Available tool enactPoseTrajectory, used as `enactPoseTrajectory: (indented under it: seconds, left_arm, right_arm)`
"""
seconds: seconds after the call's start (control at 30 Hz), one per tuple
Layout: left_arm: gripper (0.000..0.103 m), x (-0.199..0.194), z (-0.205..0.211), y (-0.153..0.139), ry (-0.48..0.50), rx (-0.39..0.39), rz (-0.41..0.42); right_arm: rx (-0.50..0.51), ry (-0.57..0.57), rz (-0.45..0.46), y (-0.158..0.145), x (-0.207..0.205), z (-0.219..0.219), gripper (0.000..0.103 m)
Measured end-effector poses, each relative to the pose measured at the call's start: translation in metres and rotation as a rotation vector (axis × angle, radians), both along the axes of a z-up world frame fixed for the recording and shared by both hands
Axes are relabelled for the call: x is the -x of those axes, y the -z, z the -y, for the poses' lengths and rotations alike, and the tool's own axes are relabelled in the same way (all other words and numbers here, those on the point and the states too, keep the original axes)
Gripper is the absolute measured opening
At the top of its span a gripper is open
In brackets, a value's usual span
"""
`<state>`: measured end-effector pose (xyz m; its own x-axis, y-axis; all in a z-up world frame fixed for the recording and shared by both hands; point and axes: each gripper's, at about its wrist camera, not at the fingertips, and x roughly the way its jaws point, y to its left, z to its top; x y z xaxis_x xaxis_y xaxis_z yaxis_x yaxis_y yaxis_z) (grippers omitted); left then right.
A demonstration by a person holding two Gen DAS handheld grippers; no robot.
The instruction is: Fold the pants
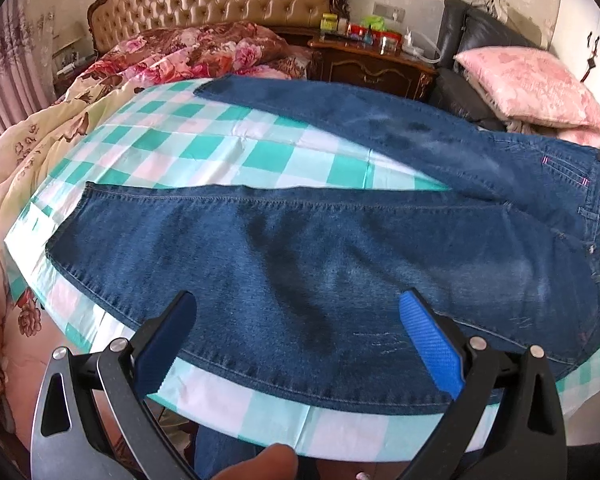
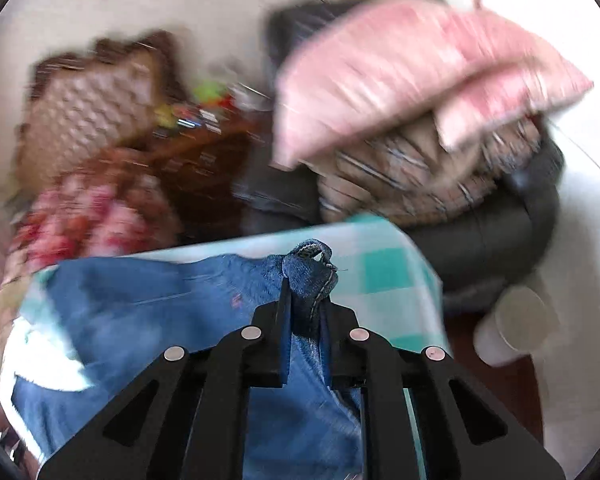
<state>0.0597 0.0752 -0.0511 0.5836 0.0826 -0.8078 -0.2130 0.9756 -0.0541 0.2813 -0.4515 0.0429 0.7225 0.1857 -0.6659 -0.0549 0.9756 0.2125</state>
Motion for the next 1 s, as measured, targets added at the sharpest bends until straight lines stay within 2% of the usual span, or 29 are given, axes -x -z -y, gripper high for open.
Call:
enactPoseTrajectory:
  seconds: [0.1, 0.17, 0.23, 0.3, 0.37, 0.47, 0.5, 0.57, 0.63, 0.7, 0.73, 0.77, 0.8, 0.9, 1.0]
  left_arm:
    - [0.101, 0.010, 0.001, -0.012, 0.010, 0.018, 0.033]
    - [0.101, 0.016, 0.002, -0.020, 0.022, 0.035, 0.053]
    - [0.101, 0.021, 0.001, -0.027, 0.033, 0.053, 0.075]
    - [0.101, 0.022, -0.004, -0.031, 0.040, 0.082, 0.086]
    - [0.101, 0.018, -0.011, -0.030, 0.046, 0.125, 0.088]
    - [0.101, -0.006, -0.025, -0.020, 0.051, 0.209, 0.067]
    - [0.101, -0.022, -0.032, -0.015, 0.061, 0.267, 0.060]
    - [0.101, -0.054, -0.045, -0.005, 0.069, 0.355, 0.046]
    - [0.095, -0.089, -0.058, 0.004, 0.071, 0.442, 0.039]
    - [0.079, -0.126, -0.076, 0.019, 0.052, 0.542, 0.019]
    - [0.074, -0.149, -0.089, 0.030, 0.028, 0.606, 0.004]
    - [0.063, -0.168, -0.100, 0.039, 0.004, 0.647, -0.006]
    - [0.057, -0.184, -0.111, 0.049, -0.020, 0.679, -0.016]
    - [0.047, -0.226, -0.148, 0.086, -0.144, 0.834, -0.050]
    - [0.041, -0.249, -0.161, 0.105, -0.193, 0.884, -0.070]
  right_arm:
    - [-0.047, -0.098, 0.063, -0.020, 0.076, -0.025, 0.013]
    - [-0.087, -0.136, 0.080, -0.021, 0.122, -0.032, 0.013]
    - [-0.187, -0.157, 0.074, -0.008, 0.172, -0.031, 0.012]
    - [-0.257, -0.141, 0.032, 0.018, 0.217, -0.021, 0.012]
    - [-0.318, -0.110, -0.026, 0.043, 0.236, -0.015, 0.012]
    - [-0.380, -0.029, -0.128, 0.082, 0.248, -0.002, 0.012]
    - [-0.405, -0.011, -0.150, 0.090, 0.249, 0.000, 0.012]
    - [-0.408, 0.015, -0.166, 0.094, 0.246, 0.001, 0.012]
    - [-0.421, 0.024, -0.171, 0.094, 0.241, 0.003, 0.012]
    - [-0.411, 0.028, -0.169, 0.088, 0.232, 0.004, 0.012]
    - [-0.407, 0.028, -0.165, 0.088, 0.233, 0.006, 0.012]
    - [-0.403, 0.029, -0.162, 0.087, 0.231, 0.007, 0.012]
    - [-0.399, 0.035, -0.160, 0.085, 0.229, 0.009, 0.012]
    - [-0.393, 0.048, -0.165, 0.085, 0.226, 0.015, 0.012]
    - [-0.378, 0.053, -0.162, 0.080, 0.218, 0.016, 0.012]
